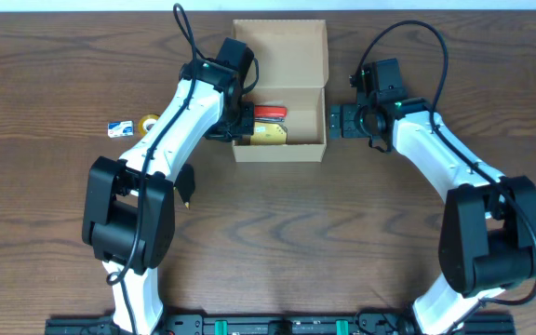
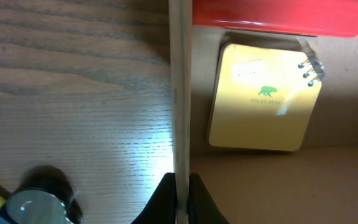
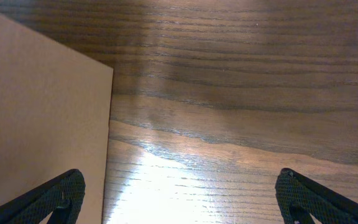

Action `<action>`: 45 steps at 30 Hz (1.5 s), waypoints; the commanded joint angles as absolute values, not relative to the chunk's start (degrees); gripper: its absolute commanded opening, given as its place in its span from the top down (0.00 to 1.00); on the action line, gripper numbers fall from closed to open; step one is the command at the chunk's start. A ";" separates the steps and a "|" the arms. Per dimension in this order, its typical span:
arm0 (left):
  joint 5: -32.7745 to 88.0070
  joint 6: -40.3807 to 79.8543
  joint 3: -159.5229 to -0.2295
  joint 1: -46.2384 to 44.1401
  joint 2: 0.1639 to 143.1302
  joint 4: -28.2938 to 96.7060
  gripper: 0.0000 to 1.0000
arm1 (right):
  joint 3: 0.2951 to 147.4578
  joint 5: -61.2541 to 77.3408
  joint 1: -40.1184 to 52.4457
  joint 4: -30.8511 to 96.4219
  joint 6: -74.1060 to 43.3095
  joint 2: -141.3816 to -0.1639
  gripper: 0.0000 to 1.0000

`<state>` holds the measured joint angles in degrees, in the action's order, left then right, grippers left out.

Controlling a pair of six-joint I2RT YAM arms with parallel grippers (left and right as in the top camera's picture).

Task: Pack container
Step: 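Release the stapler and push it against the box's back wall with the left gripper, then lift the left gripper out of the box and move left toward the tape roll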

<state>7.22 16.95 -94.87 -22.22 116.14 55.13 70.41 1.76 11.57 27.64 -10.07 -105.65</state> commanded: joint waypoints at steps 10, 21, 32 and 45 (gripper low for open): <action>11.62 18.41 -94.32 -23.42 116.90 55.66 0.93 | 70.43 1.96 11.29 27.68 -10.66 -105.67 0.01; 11.66 18.44 -94.35 -23.38 116.88 56.99 0.48 | 70.43 1.96 11.29 27.68 -10.66 -105.67 0.01; 10.24 16.12 -99.48 -22.90 111.68 57.17 0.40 | 70.43 1.96 11.27 27.68 -10.66 -105.67 0.01; -6.68 11.75 -103.59 -22.90 94.32 60.36 0.37 | 70.43 1.96 11.27 27.68 -10.66 -105.67 0.01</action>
